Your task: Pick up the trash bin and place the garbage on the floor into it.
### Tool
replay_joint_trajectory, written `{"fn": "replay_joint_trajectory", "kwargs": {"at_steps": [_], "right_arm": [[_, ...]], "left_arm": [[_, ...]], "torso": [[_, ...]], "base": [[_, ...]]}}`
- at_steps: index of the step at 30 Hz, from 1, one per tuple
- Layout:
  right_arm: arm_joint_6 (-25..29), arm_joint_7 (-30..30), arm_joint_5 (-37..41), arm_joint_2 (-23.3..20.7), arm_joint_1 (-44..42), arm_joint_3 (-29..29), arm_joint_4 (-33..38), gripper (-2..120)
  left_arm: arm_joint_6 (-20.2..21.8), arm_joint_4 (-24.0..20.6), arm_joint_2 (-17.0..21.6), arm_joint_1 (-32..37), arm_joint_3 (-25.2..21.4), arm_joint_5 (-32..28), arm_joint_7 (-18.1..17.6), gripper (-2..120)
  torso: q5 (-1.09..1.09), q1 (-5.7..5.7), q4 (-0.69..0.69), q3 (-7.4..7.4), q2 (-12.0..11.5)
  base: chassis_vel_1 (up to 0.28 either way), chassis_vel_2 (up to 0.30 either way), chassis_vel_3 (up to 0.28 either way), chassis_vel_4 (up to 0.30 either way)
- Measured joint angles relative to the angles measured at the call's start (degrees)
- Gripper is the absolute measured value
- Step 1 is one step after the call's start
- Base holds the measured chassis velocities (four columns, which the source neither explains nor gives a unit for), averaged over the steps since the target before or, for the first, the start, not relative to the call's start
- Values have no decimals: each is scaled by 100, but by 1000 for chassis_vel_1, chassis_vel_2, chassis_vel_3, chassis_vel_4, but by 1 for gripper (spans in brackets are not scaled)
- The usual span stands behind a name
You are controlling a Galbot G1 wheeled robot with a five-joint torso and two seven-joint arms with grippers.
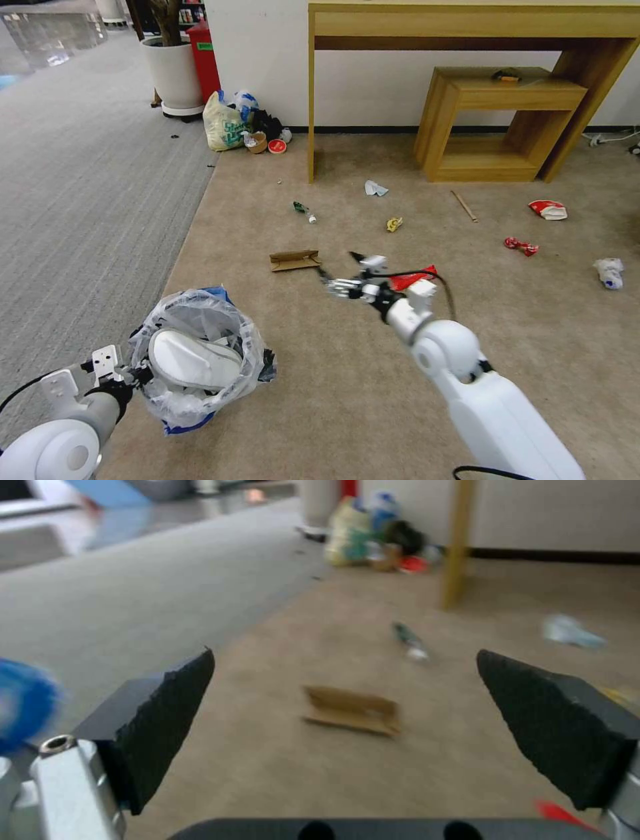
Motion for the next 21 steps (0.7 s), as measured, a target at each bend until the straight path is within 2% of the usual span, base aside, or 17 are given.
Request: {"fn": "replay_joint_trajectory", "kwargs": {"at_steps": [6,15,21], "right_arm": [[190,30,-136,-36,-915,877,382,100],[202,56,-155,122,-1424,1448,685,100],[226,-31,-285,389,-1672,1774,780,100]], "left_arm": [[0,13,0,42,-15,2,94,0],[0,21,-21,98,-56,48,205,0],[0,35,-19,142,-113,117,353,0]], "torso": [[-1,0,0,0,0],[-2,0,1,0,0],[-2,0,1,0,0]], "base": [[0,0,0,0],[0,0,0,0],[0,0,0,0]]}}
